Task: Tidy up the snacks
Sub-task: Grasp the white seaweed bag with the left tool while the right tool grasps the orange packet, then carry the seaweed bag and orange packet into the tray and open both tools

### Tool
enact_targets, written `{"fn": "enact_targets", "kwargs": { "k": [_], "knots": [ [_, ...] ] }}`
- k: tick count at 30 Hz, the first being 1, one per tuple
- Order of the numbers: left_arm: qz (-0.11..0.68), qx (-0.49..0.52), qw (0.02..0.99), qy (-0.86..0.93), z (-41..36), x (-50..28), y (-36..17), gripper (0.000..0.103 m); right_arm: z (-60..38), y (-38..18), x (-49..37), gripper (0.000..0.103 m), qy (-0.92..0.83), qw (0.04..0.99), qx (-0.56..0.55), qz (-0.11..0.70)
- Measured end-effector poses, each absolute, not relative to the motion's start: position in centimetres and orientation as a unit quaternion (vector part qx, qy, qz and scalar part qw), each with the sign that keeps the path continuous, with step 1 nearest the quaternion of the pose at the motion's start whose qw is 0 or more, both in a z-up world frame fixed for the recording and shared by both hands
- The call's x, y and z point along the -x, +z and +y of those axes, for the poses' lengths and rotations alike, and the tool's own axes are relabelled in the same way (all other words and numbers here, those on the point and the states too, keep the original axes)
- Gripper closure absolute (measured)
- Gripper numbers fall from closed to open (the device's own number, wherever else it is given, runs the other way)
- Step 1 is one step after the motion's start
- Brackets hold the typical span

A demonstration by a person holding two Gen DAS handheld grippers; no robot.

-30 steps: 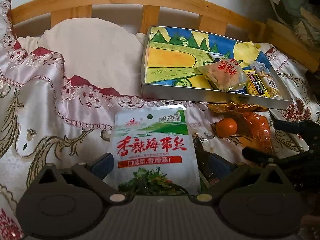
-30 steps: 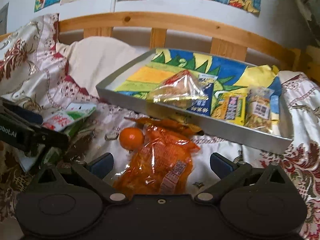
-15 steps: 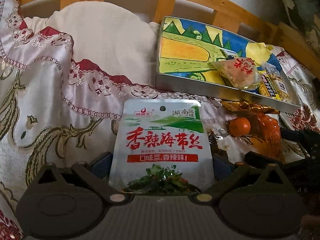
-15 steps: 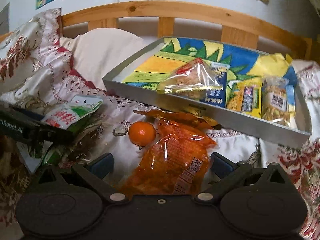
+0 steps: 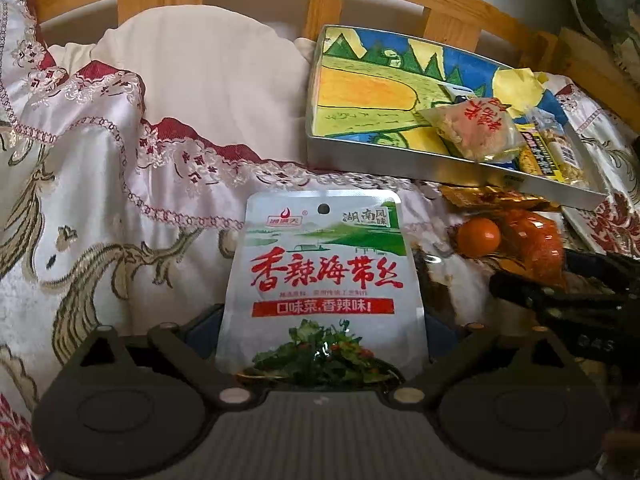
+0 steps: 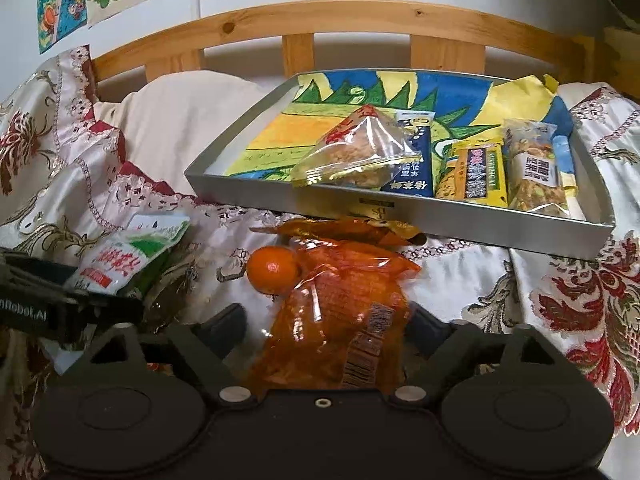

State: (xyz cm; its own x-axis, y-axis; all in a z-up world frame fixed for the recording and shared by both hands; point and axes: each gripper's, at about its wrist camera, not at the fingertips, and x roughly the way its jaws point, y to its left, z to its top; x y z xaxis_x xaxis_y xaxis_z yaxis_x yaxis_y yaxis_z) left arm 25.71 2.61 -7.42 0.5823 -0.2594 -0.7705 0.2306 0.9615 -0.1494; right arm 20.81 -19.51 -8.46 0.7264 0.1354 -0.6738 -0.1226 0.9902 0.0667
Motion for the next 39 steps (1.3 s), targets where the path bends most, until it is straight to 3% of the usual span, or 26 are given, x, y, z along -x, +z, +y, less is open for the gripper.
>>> {"fn": "enact_targets", "kwargs": {
  "k": [2,9,20,37,38,39],
  "knots": [
    [0.441,0.022,0.887,-0.133,2.2,-25.3,-7.2,0.004,-19.6,-8.3,-20.7,0.03,0.067,0.929,-0.011,0.363],
    [0.436,0.075,0.889,-0.118,2.1,-22.9,-5.8,0.004,-19.8,-7.4,-19.8,0.04,0.075,0.927,-0.028,0.365],
    [0.414,0.149,0.891,-0.11,2.6,-19.5,-4.6,0.004,-19.1,-5.4,-16.5,0.042,0.089,0.932,0.023,0.352],
    [0.37,0.18,0.903,-0.124,1.8,-18.8,-2.5,0.004,-21.8,-2.5,-14.9,0.042,0.078,0.95,-0.041,0.3],
    [0.369,0.183,0.903,-0.124,1.7,-18.9,-2.3,0.004,-21.7,-2.3,-14.8,0.043,0.08,0.952,-0.038,0.293],
    [0.366,0.186,0.903,-0.123,1.7,-18.9,-2.0,0.004,-21.7,-2.0,-14.8,0.061,0.081,0.955,-0.033,0.283]
  ]
}}
